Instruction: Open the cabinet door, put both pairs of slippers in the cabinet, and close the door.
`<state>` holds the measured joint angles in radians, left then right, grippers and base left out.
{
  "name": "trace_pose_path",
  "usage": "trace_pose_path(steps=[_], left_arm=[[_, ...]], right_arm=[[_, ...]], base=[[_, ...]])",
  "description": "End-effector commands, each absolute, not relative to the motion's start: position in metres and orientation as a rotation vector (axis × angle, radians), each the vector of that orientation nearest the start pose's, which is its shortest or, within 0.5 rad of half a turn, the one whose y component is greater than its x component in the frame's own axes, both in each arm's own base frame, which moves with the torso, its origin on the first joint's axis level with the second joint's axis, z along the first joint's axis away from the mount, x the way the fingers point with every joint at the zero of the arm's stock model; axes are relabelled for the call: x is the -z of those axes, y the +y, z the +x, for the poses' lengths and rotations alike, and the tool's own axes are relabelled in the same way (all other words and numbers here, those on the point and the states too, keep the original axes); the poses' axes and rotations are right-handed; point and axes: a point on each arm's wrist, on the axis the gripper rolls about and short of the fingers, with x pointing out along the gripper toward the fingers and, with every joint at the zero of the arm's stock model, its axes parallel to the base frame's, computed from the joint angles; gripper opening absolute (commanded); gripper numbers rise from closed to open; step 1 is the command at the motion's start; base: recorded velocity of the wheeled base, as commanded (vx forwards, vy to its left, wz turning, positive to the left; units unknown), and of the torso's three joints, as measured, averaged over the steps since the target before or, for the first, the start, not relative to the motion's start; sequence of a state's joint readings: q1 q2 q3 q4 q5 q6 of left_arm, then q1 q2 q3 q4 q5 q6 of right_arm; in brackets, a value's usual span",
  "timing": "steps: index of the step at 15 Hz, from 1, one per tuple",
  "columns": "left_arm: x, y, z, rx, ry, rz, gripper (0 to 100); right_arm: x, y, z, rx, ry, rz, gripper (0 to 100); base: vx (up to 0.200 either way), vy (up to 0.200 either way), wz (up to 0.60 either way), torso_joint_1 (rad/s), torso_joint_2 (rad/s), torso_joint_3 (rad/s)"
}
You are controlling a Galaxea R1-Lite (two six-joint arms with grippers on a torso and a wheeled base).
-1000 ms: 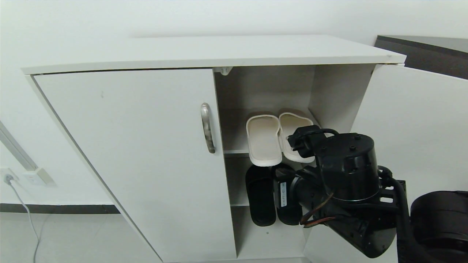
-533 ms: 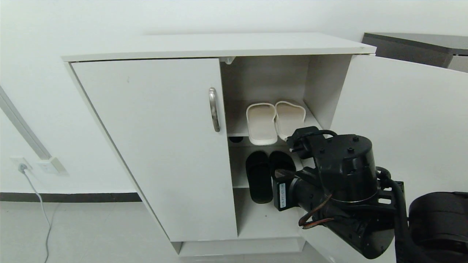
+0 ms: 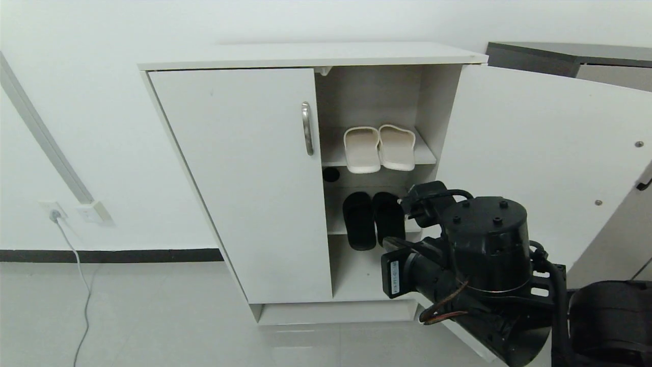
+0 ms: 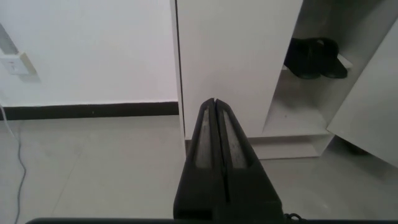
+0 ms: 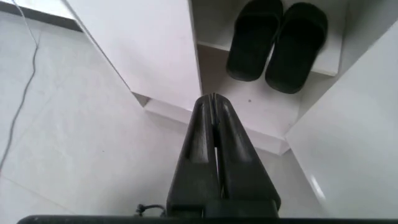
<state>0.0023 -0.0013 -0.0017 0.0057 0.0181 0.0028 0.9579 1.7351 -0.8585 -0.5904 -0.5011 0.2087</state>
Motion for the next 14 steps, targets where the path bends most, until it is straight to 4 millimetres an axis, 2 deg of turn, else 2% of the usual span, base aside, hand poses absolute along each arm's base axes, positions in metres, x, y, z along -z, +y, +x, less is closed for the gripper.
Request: trace_pose_path(steps=[1,14], left_arm=[[-0.075,0.0,-0.023,-0.021,0.005,0.003,0],[-0.075,0.0,-0.023,-0.023,0.005,0.003,0]], right_arm=[[-0.173,0.249,0.189,-0.428,0.27,-0.018,0],[-0.16,0.246,0.19,-0.426,0.257,-0.05,0]], base=[[0.0,0.0,0.0,0.0,0.0,0.0],[0.0,0.0,0.0,0.0,0.0,0.0]])
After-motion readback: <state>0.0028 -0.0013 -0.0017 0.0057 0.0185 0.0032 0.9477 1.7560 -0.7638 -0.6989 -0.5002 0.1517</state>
